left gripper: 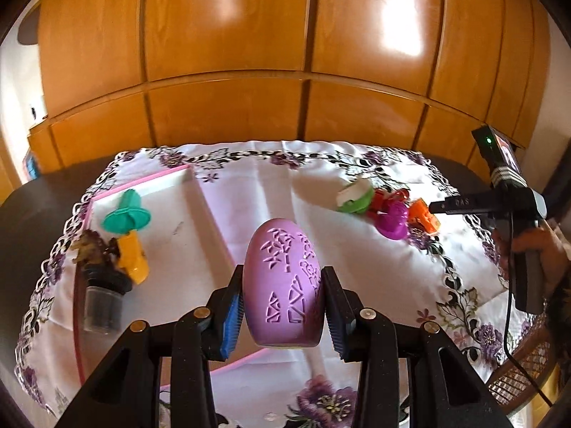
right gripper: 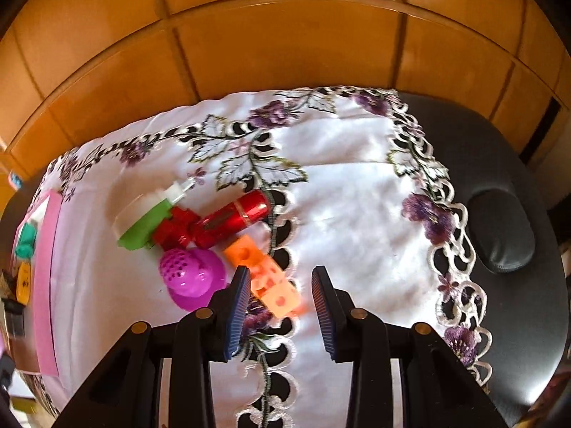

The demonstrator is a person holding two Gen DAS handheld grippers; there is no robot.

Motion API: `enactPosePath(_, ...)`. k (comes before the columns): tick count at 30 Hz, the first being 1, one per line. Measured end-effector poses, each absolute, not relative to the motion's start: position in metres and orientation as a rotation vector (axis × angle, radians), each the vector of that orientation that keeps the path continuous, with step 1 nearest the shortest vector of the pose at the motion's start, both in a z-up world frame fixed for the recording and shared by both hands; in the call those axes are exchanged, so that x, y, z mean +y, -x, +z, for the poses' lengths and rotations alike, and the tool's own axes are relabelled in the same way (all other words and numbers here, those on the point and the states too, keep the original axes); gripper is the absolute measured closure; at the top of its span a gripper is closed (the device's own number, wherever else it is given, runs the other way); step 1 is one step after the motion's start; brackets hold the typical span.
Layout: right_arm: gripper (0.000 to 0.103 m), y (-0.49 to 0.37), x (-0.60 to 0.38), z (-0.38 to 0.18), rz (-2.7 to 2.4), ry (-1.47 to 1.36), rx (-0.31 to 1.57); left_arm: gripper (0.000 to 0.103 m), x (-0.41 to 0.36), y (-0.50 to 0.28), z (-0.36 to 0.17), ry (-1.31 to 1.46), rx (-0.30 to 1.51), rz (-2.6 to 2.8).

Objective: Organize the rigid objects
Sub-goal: 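Lift the lilac egg and carry it over the tray with the left gripper, then grasp the orange interlocking blocks with the right gripper while the left gripper holds the egg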

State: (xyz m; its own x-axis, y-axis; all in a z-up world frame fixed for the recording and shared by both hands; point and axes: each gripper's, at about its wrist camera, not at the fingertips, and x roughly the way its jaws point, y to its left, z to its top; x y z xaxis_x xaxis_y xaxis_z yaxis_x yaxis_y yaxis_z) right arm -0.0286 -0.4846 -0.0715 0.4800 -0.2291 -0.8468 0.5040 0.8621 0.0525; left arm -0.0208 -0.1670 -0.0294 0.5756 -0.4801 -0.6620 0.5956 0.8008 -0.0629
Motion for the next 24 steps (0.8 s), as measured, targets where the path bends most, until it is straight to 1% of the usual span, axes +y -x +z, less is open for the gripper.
enactPosePath(9,0.068,0.022,-0.473,-0.08,-0.435,-0.251,1.02,0.062,-0.143,0.012,-0.031,-0.131,0.733,-0.583)
enactPosePath(24,0.068,0.031,-0.49,-0.078,-0.466,-0.376,1.011,0.062,-0.102,0.002,-0.037,-0.073,0.753,-0.517)
